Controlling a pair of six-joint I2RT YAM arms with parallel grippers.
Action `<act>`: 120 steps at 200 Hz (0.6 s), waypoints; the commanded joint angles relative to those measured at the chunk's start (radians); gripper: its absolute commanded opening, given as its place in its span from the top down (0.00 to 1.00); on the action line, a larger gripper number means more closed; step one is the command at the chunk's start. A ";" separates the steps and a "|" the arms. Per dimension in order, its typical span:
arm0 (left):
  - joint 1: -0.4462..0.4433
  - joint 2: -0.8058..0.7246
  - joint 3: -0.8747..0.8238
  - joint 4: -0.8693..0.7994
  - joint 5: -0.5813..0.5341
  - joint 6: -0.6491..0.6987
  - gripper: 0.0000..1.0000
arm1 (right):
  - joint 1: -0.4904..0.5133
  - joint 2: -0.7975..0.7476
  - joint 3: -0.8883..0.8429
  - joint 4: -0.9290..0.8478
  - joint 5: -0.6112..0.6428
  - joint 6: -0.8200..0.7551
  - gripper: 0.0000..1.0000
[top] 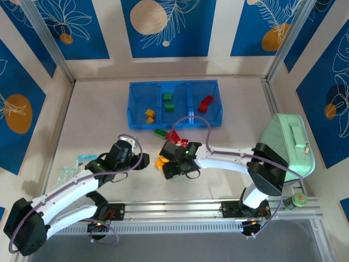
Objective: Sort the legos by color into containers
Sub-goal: Move the lego to the bottom-center of the table.
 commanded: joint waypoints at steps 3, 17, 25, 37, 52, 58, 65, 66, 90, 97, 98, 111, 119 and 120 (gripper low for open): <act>0.005 -0.045 -0.011 -0.021 0.002 -0.011 0.34 | 0.034 0.044 -0.011 -0.023 0.025 0.146 0.13; 0.005 -0.063 -0.014 -0.034 -0.006 -0.012 0.34 | 0.043 0.068 -0.003 -0.024 0.021 0.168 0.13; 0.005 -0.071 -0.014 -0.041 -0.008 -0.013 0.34 | 0.047 0.075 -0.001 -0.029 0.025 0.180 0.13; 0.005 -0.083 -0.016 -0.051 -0.010 -0.016 0.34 | 0.049 0.072 -0.012 -0.025 0.032 0.192 0.14; 0.005 -0.099 -0.023 -0.055 -0.012 -0.018 0.34 | 0.045 0.061 -0.036 -0.012 0.037 0.204 0.18; 0.005 -0.103 -0.025 -0.056 -0.013 -0.019 0.34 | 0.039 0.054 -0.045 -0.006 0.036 0.207 0.20; 0.005 -0.106 -0.029 -0.056 -0.015 -0.019 0.34 | 0.034 0.047 -0.054 0.000 0.036 0.207 0.21; 0.005 -0.106 -0.029 -0.055 -0.014 -0.019 0.34 | 0.033 0.046 -0.056 0.001 0.036 0.208 0.21; 0.005 -0.100 -0.028 -0.048 -0.008 -0.021 0.34 | 0.007 0.031 -0.083 0.006 0.039 0.207 0.25; 0.005 -0.098 -0.027 -0.046 -0.006 -0.020 0.34 | -0.001 0.028 -0.087 0.001 0.043 0.208 0.25; 0.005 -0.098 -0.027 -0.047 -0.006 -0.020 0.34 | -0.001 0.027 -0.088 -0.001 0.044 0.209 0.25; 0.006 -0.097 -0.022 -0.048 -0.005 -0.017 0.34 | -0.013 0.008 -0.101 -0.020 0.056 0.219 0.25; 0.005 -0.098 -0.021 -0.050 -0.005 -0.013 0.34 | -0.024 -0.008 -0.111 -0.031 0.064 0.224 0.25; 0.006 -0.098 -0.021 -0.050 -0.005 -0.013 0.34 | -0.025 -0.010 -0.112 -0.034 0.064 0.225 0.25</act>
